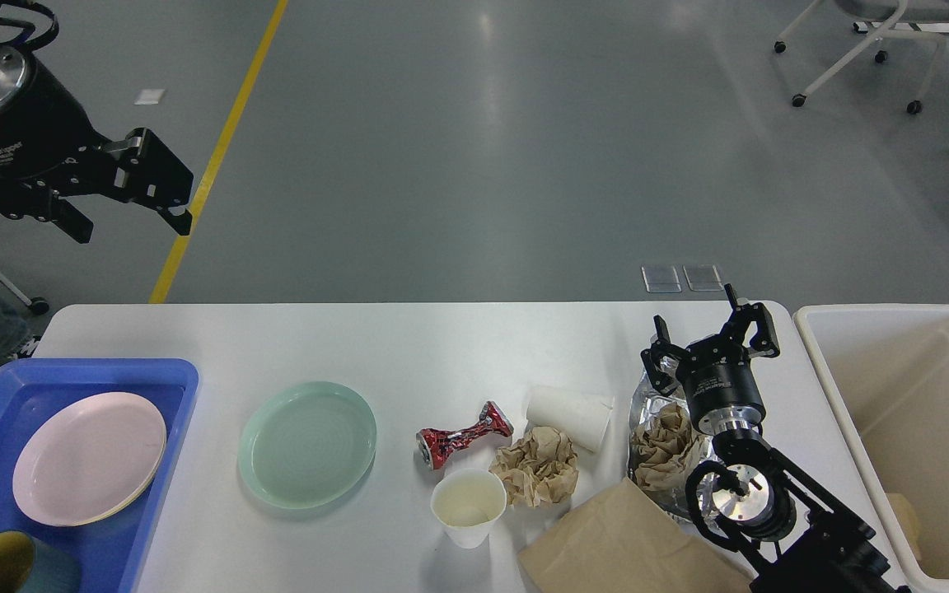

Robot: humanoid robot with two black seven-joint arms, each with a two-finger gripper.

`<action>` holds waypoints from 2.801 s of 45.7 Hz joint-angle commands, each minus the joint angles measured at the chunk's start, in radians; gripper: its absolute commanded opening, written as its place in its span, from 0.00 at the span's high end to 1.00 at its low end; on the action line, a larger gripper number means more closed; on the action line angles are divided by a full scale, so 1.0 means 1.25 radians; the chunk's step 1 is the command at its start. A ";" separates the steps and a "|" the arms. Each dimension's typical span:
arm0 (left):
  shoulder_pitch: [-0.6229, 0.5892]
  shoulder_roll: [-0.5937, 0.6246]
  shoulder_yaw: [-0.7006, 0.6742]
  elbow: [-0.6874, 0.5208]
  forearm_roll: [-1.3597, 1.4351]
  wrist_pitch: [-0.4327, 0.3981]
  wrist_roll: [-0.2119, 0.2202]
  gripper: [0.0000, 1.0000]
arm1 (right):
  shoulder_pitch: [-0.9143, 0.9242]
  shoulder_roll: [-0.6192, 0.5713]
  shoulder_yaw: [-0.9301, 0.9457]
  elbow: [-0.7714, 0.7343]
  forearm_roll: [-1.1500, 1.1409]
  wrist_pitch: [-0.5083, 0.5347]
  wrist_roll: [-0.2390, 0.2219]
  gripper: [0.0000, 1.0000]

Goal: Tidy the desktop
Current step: 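Bring the left gripper back over the pale green plate, then grasp the rim of the pale green plate with the left gripper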

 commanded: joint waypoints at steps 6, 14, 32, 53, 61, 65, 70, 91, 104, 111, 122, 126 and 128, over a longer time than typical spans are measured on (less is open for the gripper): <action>-0.195 -0.149 -0.005 -0.196 -0.147 0.000 0.160 0.04 | 0.000 0.000 0.000 0.000 0.000 0.000 0.000 0.00; -0.270 -0.155 -0.036 -0.332 -0.317 0.000 0.382 0.04 | 0.000 0.000 0.000 0.000 0.000 0.000 0.000 0.00; -0.255 -0.148 -0.043 -0.328 -0.348 0.000 0.290 0.04 | 0.000 0.000 0.000 0.000 0.000 0.000 0.000 0.00; -0.197 -0.137 -0.036 -0.327 -0.366 0.000 0.226 0.04 | 0.000 -0.001 0.000 0.000 0.000 0.000 0.000 0.00; -0.090 -0.072 -0.037 -0.316 -0.367 0.069 0.226 0.04 | 0.000 0.000 0.000 0.000 0.000 0.000 0.000 0.00; -0.007 -0.032 -0.038 -0.298 -0.367 0.099 0.225 0.04 | 0.000 0.000 0.000 0.000 0.000 0.000 0.000 0.00; 0.120 -0.012 -0.046 -0.251 -0.369 0.161 0.225 0.04 | 0.000 0.000 0.000 0.000 0.000 0.000 0.000 0.00; 0.556 -0.006 -0.178 -0.103 -0.375 0.502 0.230 0.04 | 0.000 0.000 0.000 0.001 0.000 0.000 0.000 0.00; 0.795 0.013 -0.278 0.059 -0.378 0.596 0.234 0.04 | 0.000 0.000 0.000 0.001 0.000 0.000 0.000 0.00; 0.864 0.014 -0.313 0.086 -0.432 0.655 0.236 0.08 | 0.000 0.000 0.000 0.000 0.000 0.000 0.000 0.00; 0.894 0.010 -0.314 0.088 -0.530 0.725 0.239 0.08 | 0.000 0.000 0.000 0.000 0.000 0.000 0.000 0.00; 0.901 0.012 -0.316 0.089 -0.530 0.726 0.239 0.08 | 0.000 0.000 0.000 0.000 0.000 0.000 0.000 0.00; 0.901 0.012 -0.318 0.089 -0.528 0.726 0.237 0.08 | 0.000 0.000 0.000 0.000 0.000 0.000 0.000 0.00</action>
